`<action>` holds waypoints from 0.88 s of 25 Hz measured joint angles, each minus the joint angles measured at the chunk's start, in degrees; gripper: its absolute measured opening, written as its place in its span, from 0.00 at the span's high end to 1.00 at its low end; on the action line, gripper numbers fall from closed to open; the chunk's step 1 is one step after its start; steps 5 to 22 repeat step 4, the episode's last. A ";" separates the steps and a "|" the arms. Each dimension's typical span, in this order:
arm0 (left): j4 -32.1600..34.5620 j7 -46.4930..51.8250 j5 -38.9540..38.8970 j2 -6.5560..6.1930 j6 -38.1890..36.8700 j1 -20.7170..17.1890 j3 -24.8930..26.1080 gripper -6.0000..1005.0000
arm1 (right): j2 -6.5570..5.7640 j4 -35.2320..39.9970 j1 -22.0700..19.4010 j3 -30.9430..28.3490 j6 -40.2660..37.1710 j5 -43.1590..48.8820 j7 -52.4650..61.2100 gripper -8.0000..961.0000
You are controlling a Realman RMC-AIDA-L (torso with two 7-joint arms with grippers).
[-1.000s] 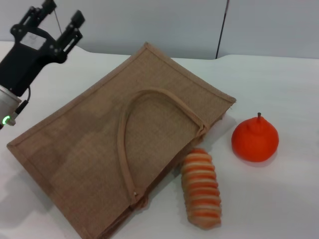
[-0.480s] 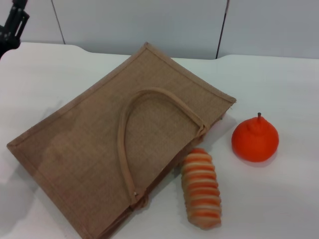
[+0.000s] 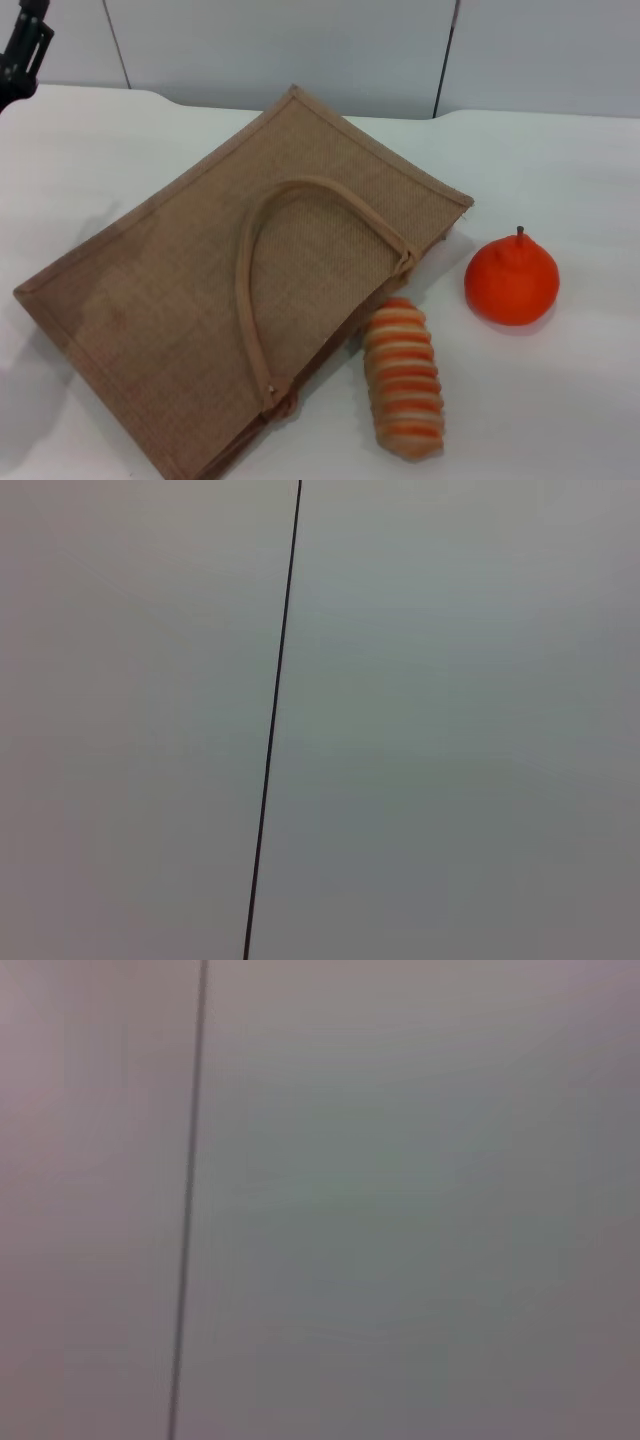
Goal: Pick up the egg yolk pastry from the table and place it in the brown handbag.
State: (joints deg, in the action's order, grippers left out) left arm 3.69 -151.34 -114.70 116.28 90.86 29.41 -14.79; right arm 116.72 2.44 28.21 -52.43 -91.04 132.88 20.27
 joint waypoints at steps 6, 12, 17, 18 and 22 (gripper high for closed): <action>0.00 -0.02 -0.05 -0.03 -0.06 0.02 0.02 0.29 | 0.00 0.04 0.00 -0.18 0.16 0.01 0.03 0.08; 0.00 -0.02 -0.05 -0.03 -0.06 0.02 0.02 0.29 | 0.00 0.04 0.00 -0.18 0.16 0.01 0.03 0.08; 0.00 -0.02 -0.05 -0.03 -0.06 0.02 0.02 0.29 | 0.00 0.04 0.00 -0.18 0.16 0.01 0.03 0.08; 0.00 -0.02 -0.05 -0.03 -0.06 0.02 0.02 0.29 | 0.00 0.04 0.00 -0.18 0.16 0.01 0.03 0.08; 0.00 -0.02 -0.05 -0.03 -0.06 0.02 0.02 0.29 | 0.00 0.04 0.00 -0.18 0.16 0.01 0.03 0.08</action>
